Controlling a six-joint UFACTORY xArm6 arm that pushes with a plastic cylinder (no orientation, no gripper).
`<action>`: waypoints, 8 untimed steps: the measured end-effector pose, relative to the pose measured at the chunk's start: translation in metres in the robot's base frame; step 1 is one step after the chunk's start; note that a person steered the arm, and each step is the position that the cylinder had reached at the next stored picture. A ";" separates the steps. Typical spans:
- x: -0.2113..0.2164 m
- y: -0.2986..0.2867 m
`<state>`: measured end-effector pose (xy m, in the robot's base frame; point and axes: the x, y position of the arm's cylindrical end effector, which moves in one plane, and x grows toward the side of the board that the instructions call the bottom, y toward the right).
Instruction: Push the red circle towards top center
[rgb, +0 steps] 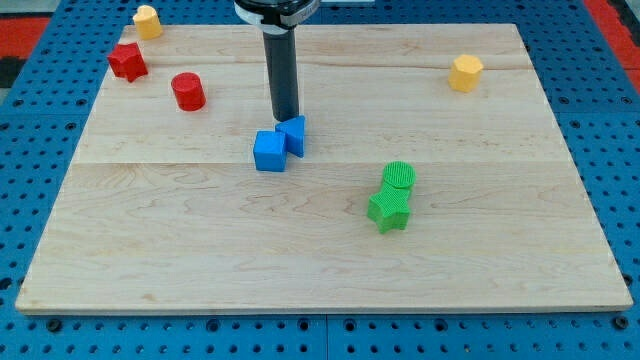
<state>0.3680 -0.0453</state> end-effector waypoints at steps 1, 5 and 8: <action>0.015 -0.008; 0.038 -0.101; 0.012 -0.149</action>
<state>0.3803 -0.1941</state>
